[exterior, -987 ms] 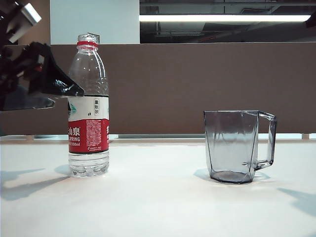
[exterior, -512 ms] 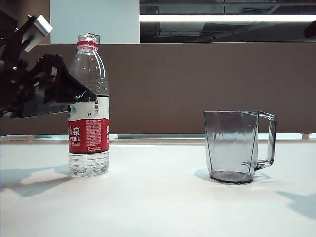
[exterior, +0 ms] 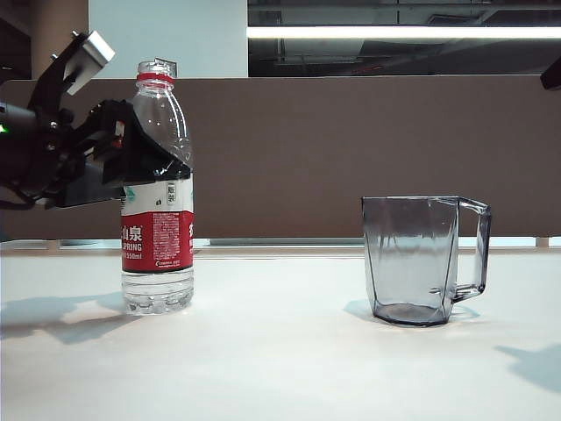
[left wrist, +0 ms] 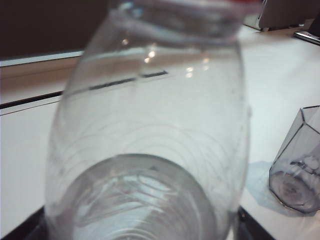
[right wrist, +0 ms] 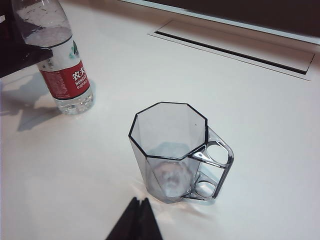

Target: Pick up the mineral water bottle with the left hand on the table and pour water into the mug until it's half full.

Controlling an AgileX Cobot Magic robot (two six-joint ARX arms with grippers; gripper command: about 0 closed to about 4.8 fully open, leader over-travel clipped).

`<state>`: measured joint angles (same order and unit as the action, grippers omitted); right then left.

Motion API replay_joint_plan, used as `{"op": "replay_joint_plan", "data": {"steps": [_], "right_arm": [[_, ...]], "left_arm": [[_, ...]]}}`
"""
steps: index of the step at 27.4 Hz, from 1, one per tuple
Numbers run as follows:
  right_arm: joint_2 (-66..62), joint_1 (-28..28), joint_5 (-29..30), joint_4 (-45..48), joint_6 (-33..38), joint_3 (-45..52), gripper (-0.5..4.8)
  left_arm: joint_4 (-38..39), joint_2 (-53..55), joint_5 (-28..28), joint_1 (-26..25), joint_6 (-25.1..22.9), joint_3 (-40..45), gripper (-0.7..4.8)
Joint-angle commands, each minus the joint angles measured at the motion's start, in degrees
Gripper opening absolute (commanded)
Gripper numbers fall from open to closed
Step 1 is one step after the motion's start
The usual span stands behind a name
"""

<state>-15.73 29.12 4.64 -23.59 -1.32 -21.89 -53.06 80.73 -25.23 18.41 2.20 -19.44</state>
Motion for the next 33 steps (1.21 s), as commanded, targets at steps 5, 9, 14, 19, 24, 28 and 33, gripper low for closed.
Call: {"op": "replay_joint_plan", "data": {"steps": [5, 9, 14, 19, 24, 28, 33], "right_arm": [[-0.02, 0.04, -0.04, 0.72, 0.09, -0.46, -0.05], [0.00, 0.04, -0.04, 0.70, 0.09, -0.46, -0.05], [0.00, 0.04, -0.02, 0.70, 0.09, -0.46, -0.05], [0.11, 0.04, -0.02, 0.70, 0.09, -0.46, -0.05], [0.15, 0.04, 0.00, 0.70, 0.11, -0.46, -0.05], [0.15, 0.04, 0.00, 0.68, 0.09, -0.46, -0.05], [0.15, 0.04, 0.00, 0.63, 0.09, -0.46, -0.05]], "left_arm": [[-1.03, 0.83, -0.50, 0.09, -0.15, -0.37, 4.79], [-1.07, 1.68, -0.44, 0.66, -0.24, -0.68, 4.79], [-1.49, 3.32, -0.28, 1.14, -0.26, -1.14, 4.79], [-4.39, 5.66, -0.28, 1.36, -0.26, -1.44, 4.79], [-4.92, 8.17, -0.39, 1.38, -0.24, -2.95, 4.79], [-4.94, 9.14, -0.26, 1.38, -0.24, -4.17, 4.79], [-4.87, 10.21, -0.09, 1.38, -0.26, -4.98, 4.79]]}}
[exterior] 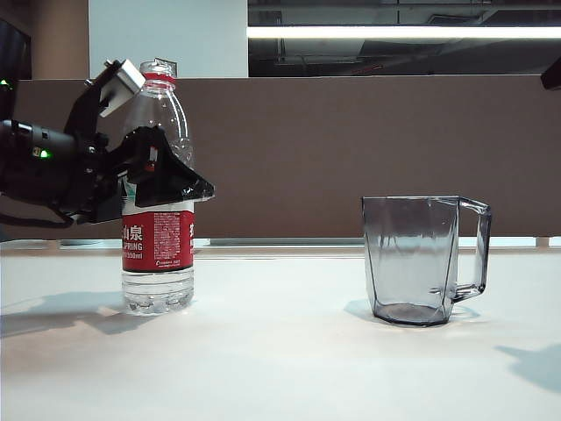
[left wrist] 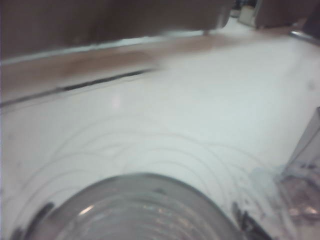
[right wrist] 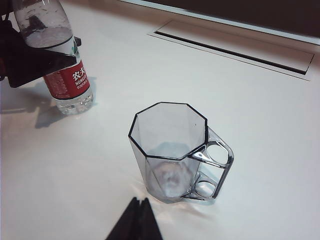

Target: Pick up the mineral water bottle with the left hand on the table and pour water into the mug until it's half full.

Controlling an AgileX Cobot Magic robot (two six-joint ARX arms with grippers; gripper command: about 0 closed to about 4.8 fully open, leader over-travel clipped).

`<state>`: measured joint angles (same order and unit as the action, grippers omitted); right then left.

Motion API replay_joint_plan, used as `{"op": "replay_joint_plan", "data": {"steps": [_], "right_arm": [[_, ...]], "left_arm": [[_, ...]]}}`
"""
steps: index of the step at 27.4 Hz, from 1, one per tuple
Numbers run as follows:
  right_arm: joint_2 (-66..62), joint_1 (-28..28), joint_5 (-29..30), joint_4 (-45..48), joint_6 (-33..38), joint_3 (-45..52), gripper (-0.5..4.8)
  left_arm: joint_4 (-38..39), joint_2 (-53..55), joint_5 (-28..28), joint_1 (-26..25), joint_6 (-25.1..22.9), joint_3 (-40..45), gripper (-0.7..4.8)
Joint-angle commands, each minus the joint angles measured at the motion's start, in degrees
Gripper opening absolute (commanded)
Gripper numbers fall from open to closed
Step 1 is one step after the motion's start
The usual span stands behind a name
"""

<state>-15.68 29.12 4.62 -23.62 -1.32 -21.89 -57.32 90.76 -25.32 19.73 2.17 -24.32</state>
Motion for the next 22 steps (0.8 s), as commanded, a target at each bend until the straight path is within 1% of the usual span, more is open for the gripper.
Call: {"op": "replay_joint_plan", "data": {"steps": [1, 19, 21, 22], "right_arm": [[0.11, 0.04, 0.00, 0.66, 0.09, -0.46, -0.05], [0.09, 0.02, -0.02, 0.66, 0.07, -0.46, -0.05], [0.09, 0.02, -0.02, 0.66, 0.07, -0.46, -0.05], [0.09, 0.02, 0.00, 0.66, 0.07, -0.46, -0.05]], "left_arm": [[-0.61, 0.33, -0.02, 0.07, -0.22, -0.11, 4.79], [-0.61, 0.61, -0.46, 0.07, -0.22, -0.04, 4.76], [-0.61, 0.61, -0.46, 0.07, -0.22, -0.04, 4.27], [-0.63, 0.61, -0.46, 0.07, -0.22, -0.04, 3.66]]}}
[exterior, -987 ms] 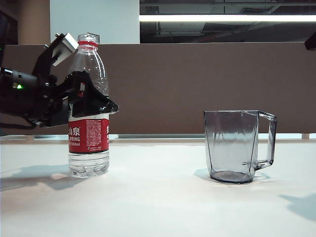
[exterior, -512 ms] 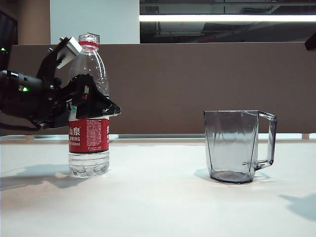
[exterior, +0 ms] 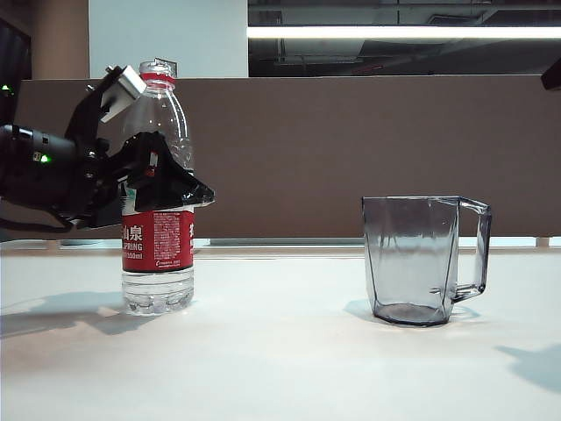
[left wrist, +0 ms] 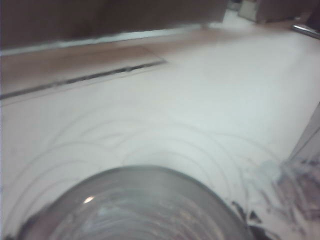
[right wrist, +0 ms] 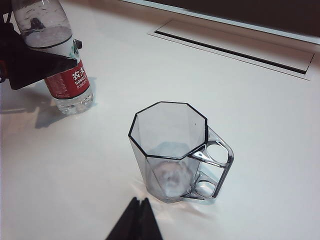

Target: Pick up the mineral water bottle with the left hand on the table and pour water into the mug until it's half full.

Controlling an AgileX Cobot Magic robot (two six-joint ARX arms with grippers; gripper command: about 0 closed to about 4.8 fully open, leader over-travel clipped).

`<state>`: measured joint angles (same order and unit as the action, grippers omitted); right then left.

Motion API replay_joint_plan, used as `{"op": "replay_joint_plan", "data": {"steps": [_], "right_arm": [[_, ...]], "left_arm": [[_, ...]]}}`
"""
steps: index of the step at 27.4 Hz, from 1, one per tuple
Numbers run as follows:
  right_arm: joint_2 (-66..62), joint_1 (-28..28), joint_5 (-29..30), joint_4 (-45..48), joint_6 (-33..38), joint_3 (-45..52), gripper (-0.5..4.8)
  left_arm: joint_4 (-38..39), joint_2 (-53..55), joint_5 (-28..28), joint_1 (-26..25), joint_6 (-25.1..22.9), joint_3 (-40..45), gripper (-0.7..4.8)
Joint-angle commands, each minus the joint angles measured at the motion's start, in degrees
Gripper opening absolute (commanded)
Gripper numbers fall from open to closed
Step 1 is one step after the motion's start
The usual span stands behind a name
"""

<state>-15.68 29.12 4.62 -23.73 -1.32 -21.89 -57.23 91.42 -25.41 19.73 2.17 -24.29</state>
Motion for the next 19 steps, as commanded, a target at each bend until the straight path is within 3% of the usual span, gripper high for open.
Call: {"op": "replay_joint_plan", "data": {"steps": [1, 4, 19], "right_arm": [[0.09, 0.02, -0.02, 0.77, 0.07, -0.46, -0.05], [0.09, 0.02, 0.00, 0.77, 0.07, -0.46, -0.05], [0.09, 0.02, -0.02, 0.77, 0.07, -0.46, -0.05]], "left_arm": [[-0.70, -0.04, -0.37, 0.07, -0.22, -0.07, 3.51], [-0.72, -0.04, -0.37, 0.07, -0.22, -0.07, 2.74], [-0.74, -0.04, -0.35, 0.07, -0.02, -0.09, 2.74]]}}
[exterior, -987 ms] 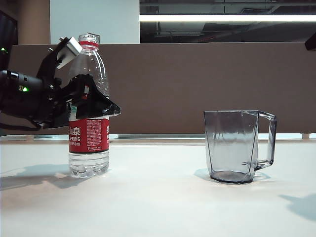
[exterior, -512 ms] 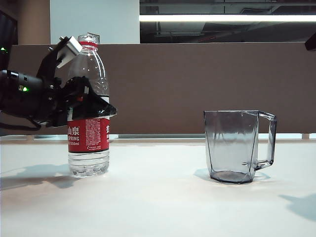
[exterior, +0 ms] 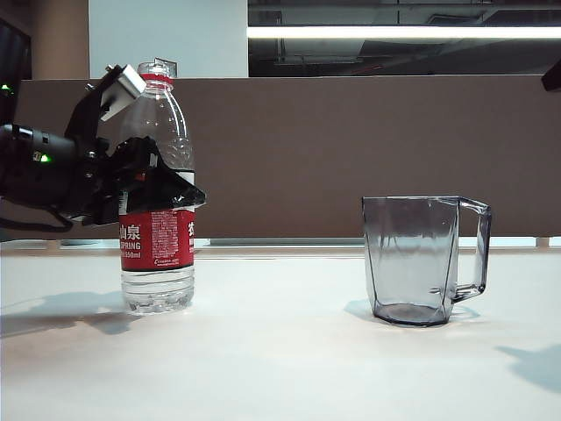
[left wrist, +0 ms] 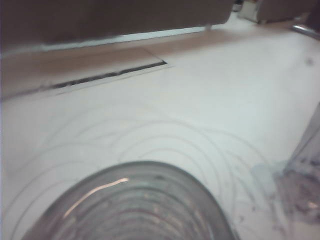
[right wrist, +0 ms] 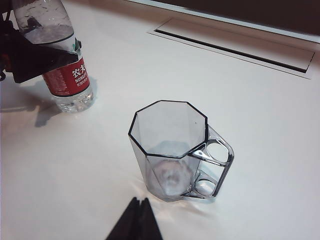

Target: Pick up the mineral water bottle with the left hand on the table and pour water into the mug until it's half full.

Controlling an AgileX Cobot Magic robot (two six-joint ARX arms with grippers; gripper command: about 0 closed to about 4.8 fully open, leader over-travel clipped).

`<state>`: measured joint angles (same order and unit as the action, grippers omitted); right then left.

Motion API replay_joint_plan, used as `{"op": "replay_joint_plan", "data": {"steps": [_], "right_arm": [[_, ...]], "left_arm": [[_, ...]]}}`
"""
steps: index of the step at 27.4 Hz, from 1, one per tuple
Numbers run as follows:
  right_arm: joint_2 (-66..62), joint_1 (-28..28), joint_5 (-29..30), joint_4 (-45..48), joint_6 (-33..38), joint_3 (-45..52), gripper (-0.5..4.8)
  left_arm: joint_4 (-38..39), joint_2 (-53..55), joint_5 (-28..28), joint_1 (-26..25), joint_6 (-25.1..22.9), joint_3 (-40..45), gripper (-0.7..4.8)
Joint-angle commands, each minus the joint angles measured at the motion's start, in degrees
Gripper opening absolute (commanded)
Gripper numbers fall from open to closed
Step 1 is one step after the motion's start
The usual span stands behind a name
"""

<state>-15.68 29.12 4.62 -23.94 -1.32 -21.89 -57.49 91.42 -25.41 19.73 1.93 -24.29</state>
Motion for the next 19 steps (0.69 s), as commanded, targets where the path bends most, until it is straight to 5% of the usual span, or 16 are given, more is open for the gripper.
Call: {"op": "replay_joint_plan", "data": {"steps": [1, 19], "right_arm": [[0.09, 0.02, -0.02, 0.98, 0.07, -0.46, -0.05], [0.07, 0.02, 0.00, 1.03, 0.07, -0.46, -0.05]], "left_arm": [[-0.52, -0.09, -0.35, 0.07, 0.24, -0.17, 2.74], [6.21, -0.22, -0.11, 0.09, 4.28, -8.68, 2.74]]}}
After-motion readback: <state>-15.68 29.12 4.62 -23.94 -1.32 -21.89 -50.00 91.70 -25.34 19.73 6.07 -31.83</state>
